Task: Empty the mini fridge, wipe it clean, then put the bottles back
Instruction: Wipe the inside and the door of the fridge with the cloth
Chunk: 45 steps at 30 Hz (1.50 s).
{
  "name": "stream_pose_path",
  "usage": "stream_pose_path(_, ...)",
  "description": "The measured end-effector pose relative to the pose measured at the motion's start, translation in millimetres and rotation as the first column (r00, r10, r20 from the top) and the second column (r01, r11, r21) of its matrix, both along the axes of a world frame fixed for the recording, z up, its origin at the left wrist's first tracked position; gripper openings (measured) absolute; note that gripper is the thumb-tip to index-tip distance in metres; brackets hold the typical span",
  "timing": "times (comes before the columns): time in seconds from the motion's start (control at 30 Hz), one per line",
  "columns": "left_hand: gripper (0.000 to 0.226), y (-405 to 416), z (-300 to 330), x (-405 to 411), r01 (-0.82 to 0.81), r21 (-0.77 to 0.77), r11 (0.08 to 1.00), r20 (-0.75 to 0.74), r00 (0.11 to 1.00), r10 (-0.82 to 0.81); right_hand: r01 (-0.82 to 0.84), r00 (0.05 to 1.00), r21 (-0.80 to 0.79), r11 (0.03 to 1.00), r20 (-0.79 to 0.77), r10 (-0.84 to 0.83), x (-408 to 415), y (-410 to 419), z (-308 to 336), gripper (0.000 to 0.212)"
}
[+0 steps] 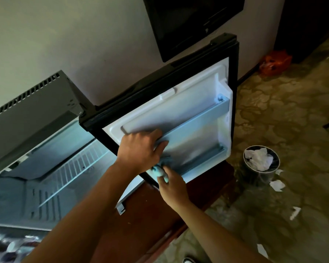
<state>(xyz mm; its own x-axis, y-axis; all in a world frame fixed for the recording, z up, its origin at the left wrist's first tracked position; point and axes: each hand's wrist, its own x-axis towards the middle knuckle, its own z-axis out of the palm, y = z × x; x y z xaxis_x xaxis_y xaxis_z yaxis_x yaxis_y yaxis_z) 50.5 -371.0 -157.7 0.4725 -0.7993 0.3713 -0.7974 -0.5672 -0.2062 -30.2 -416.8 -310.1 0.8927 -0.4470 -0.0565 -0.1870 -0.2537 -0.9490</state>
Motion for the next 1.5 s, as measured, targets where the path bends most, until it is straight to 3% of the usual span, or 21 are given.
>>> stream_pose_path(0.3,0.026,-2,-1,0,0.003,0.007,1.0,0.015,1.0,-0.003,0.016,0.982,-0.01,1.0,0.187,-0.014,3,-6,30,0.032)
stream_pose_path(0.53,0.026,0,0,-3,-0.001,-0.012,1.0,-0.014,1.0,0.001,-0.043,0.995,-0.025,0.999,0.083,0.045,4,-4,5,0.025)
stream_pose_path(0.8,0.028,1,-3,-1,0.003,-0.016,1.0,0.012,1.0,-0.003,-0.148,0.975,-0.068,0.987,-0.178,0.134,7,-8,-22,0.034)
stream_pose_path(1.1,0.026,1,-5,0,-0.017,-0.009,1.0,0.032,0.999,0.018,-0.123,0.982,0.068,0.99,-0.134,0.132,4,-17,1,0.028)
stream_pose_path(1.27,0.026,-2,-4,-1,-0.048,0.004,0.999,0.011,0.999,0.048,-0.076,0.997,0.285,0.956,-0.006,0.081,11,-29,39,0.02)
stream_pose_path(1.5,0.026,-1,-4,-2,-0.045,0.001,0.999,0.005,0.999,0.045,-0.121,0.988,0.171,0.978,-0.072,0.135,8,-25,38,0.025)
